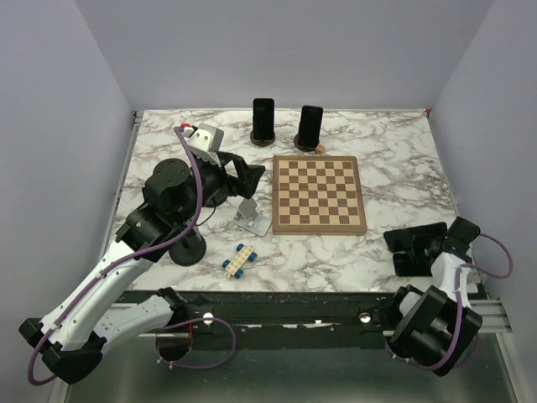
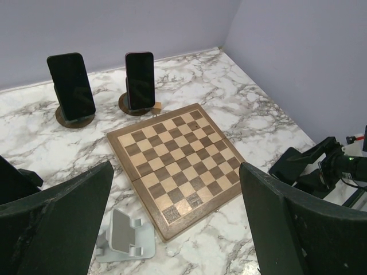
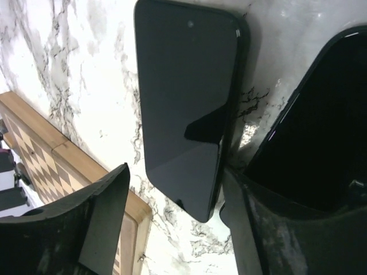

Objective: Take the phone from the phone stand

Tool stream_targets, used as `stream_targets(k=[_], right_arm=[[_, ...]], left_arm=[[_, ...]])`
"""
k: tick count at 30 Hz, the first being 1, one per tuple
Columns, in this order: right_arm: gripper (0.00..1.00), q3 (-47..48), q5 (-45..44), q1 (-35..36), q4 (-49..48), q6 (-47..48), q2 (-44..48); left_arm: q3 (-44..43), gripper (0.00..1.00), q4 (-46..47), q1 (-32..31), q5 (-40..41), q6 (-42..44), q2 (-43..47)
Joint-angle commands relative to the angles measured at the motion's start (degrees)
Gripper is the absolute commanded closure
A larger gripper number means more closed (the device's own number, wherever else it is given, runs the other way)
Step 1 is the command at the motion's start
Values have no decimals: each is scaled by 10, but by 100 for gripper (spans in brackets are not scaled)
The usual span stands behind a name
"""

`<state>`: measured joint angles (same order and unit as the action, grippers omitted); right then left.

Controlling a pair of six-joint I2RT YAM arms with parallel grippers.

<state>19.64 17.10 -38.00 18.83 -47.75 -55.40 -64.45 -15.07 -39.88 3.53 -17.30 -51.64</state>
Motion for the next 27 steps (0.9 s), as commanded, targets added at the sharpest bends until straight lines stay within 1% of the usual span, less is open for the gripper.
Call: stream_targets(k=[1, 3, 6, 9, 13, 16, 17, 19, 21, 23, 24, 27], right_arm=[[24, 28, -32, -4, 59, 28, 15], [15, 37, -37, -4, 74, 36, 16], [14, 38, -18, -4, 82, 41, 3], [13, 55, -19, -5, 106, 44, 19], [13, 107, -18, 0, 119, 63, 68], [13, 161, -35, 33, 106, 96, 66], [13, 177, -40, 52, 98, 106, 54], [11, 215, -73, 134, 81, 119, 21], [4, 245, -126, 236, 49, 122, -9], [4, 278, -164, 324, 26, 131, -56], [2, 293, -169, 365, 10, 139, -89], [0, 360, -201, 469, -31, 180, -189]], left_arm=[[1, 1, 10, -3, 10, 5, 6], [1, 1, 10, -3, 9, 4, 5], [2, 1, 9, -4, 7, 4, 5], [2, 1, 9, -3, 9, 5, 5], [1, 1, 10, -4, 6, 3, 6], [5, 1, 13, -3, 10, 2, 11], [7, 1, 16, -3, 12, 2, 13], [13, 1, 22, -3, 19, 2, 18], [23, 1, 33, -3, 27, 5, 25], [34, 1, 45, -3, 38, 9, 34], [38, 1, 50, -3, 44, 12, 37], [51, 1, 64, -3, 59, 21, 48]])
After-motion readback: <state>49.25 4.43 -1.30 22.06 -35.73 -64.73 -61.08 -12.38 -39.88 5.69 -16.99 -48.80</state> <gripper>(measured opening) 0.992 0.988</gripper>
